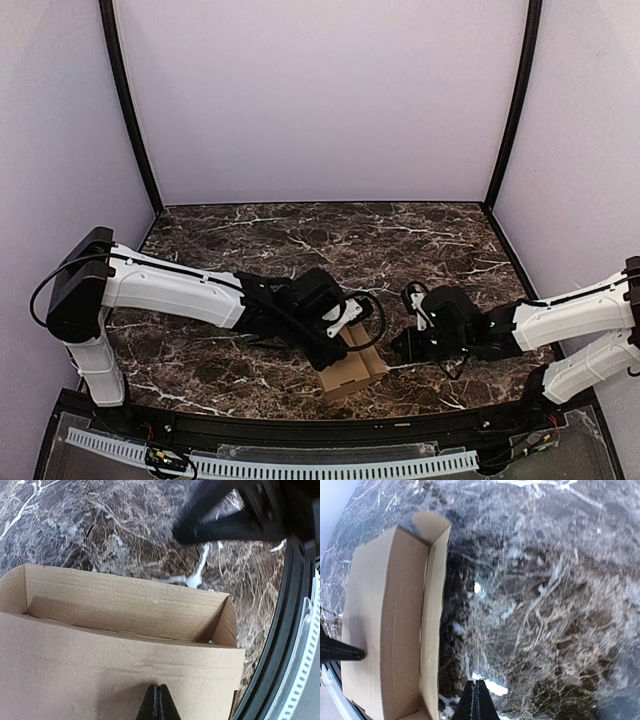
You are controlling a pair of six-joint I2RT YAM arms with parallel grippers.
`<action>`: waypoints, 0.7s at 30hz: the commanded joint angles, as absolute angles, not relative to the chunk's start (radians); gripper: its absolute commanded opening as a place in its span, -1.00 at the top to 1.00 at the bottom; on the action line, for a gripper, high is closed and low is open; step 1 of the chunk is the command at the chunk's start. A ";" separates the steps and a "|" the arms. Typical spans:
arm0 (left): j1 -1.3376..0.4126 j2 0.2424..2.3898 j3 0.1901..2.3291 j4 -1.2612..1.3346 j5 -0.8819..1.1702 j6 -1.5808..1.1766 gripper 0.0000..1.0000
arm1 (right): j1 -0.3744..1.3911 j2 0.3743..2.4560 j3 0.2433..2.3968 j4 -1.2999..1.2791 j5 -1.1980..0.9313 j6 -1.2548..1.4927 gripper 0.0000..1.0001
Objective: Fold the paper box
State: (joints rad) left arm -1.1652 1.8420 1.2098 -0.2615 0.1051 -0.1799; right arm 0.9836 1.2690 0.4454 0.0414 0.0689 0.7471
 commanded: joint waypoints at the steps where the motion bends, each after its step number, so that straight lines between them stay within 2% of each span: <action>1: -1.178 1.813 1.142 -0.454 0.070 -0.143 0.99 | 0.962 1.261 0.499 0.010 0.103 0.685 1.00; 6: -1.178 1.696 1.112 -0.474 0.023 -0.135 0.93 | 0.954 1.282 0.529 0.007 0.105 0.642 1.00; 10: -1.178 1.585 1.093 -0.493 -0.054 -0.165 0.63 | 0.940 1.315 0.563 0.010 0.100 0.600 1.00; 16: -1.175 1.435 1.037 -0.503 -0.153 -0.263 0.46 | 0.924 1.375 0.618 0.021 0.080 0.547 1.00; 19: -1.150 1.409 1.005 -0.553 -0.186 -0.369 0.44 | 0.910 1.408 0.659 0.031 0.053 0.515 1.00; 21: -1.135 1.405 0.973 -0.568 -0.194 -0.436 0.54 | 0.897 1.432 0.690 0.033 0.043 0.491 1.00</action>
